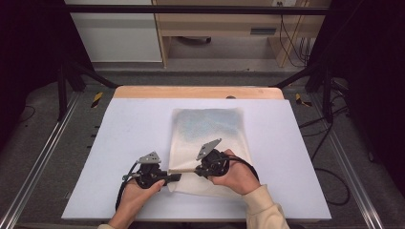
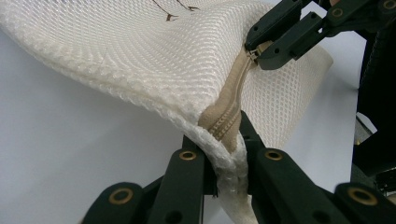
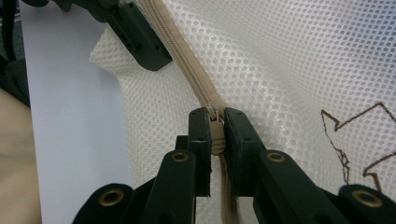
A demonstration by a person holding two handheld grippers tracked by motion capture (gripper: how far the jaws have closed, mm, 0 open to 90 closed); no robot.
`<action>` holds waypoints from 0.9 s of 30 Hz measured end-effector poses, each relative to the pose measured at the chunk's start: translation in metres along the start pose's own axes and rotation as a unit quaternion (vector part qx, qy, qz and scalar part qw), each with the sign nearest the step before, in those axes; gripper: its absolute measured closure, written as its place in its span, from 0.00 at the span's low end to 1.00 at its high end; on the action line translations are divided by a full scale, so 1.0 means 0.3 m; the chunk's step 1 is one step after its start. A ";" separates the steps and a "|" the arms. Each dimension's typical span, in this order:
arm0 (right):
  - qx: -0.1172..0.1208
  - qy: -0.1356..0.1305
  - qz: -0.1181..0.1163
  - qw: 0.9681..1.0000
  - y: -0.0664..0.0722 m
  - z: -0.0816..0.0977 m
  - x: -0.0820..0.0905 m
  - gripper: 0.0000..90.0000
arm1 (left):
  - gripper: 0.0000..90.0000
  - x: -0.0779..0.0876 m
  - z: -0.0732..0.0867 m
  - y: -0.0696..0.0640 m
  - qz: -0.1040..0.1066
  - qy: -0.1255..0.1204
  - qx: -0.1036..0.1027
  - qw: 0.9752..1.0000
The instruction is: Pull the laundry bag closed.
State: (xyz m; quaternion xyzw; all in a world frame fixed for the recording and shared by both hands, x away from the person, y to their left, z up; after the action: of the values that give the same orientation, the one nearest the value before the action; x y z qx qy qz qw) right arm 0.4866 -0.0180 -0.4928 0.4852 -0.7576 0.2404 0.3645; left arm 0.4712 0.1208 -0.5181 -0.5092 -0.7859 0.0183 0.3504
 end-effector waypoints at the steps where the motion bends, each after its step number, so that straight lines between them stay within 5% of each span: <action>1: 0.002 0.000 0.000 1.000 -0.002 0.003 0.004 0.91 | 0.93 0.000 0.000 0.000 0.000 0.000 0.000 1.000; 27: -0.005 -0.002 0.005 1.000 -0.009 0.023 0.025 0.91 | 0.93 0.002 -0.005 -0.006 0.002 -0.002 -0.005 1.000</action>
State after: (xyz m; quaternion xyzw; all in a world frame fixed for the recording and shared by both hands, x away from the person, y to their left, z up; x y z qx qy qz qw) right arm 0.4849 -0.0281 -0.4912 0.4802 -0.7618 0.2378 0.3641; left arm 0.4706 0.1199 -0.5159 -0.5129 -0.7854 0.0158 0.3461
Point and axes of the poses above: each handheld gripper's, and its own axes: x roughly backward along the jaws, z roughly out of its underside, y roughly to its left, the point moved 8 cm from there along -x, roughly forward along the jaws, and after that the axes turned 3 degrees about z, right-handed, at the moved point
